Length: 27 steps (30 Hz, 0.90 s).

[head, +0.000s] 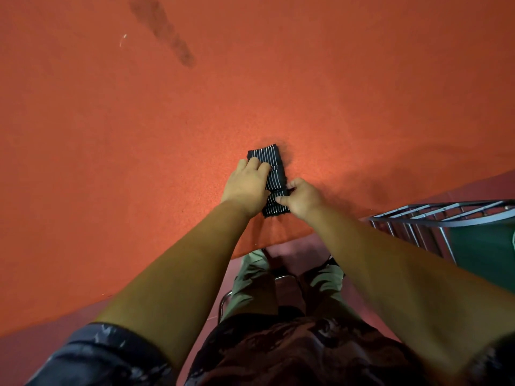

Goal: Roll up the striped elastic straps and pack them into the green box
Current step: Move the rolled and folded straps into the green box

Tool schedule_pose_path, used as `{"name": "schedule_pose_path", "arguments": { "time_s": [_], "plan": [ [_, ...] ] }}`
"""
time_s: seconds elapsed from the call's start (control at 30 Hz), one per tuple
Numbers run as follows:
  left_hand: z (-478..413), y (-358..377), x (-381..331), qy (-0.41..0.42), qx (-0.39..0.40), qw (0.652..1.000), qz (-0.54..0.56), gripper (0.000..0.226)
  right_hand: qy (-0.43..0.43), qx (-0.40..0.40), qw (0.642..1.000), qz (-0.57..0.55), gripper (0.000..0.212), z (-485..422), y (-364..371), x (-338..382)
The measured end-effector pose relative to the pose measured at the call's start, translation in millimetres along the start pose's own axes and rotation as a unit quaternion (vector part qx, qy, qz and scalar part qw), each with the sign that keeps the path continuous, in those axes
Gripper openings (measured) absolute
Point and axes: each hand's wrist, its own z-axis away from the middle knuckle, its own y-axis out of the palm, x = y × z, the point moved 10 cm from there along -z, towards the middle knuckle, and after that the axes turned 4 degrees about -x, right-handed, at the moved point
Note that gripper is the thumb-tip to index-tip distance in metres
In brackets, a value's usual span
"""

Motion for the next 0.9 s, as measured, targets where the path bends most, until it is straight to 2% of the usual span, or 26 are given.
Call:
{"name": "schedule_pose_path", "arguments": {
  "time_s": [0.23,0.6,0.7,0.83,0.9],
  "plan": [
    [7.9,0.8,6.9,-0.015,-0.006,0.999,0.034,0.039,-0.023,-0.053,0.998,0.009,0.034,2.4,-0.4,2.3],
    [20.8,-6.3,18.2,-0.021,-0.028,0.998,0.061,0.04,-0.013,-0.02,0.999,-0.039,0.041,7.8,4.6,5.2],
    [22.5,-13.9,23.8,-0.028,-0.03,0.995,0.096,0.046,-0.015,-0.008,0.998,-0.057,0.051,9.8,0.8,7.3],
    [14.6,-35.9,15.0,-0.012,-0.003,0.99,0.137,0.074,-0.026,0.014,0.998,-0.056,0.052,18.7,-22.6,12.1],
    [4.1,-49.9,3.3,-0.006,0.011,0.989,0.144,0.07,-0.033,0.019,0.998,-0.055,0.052,22.1,-42.5,12.8]
  ]
}}
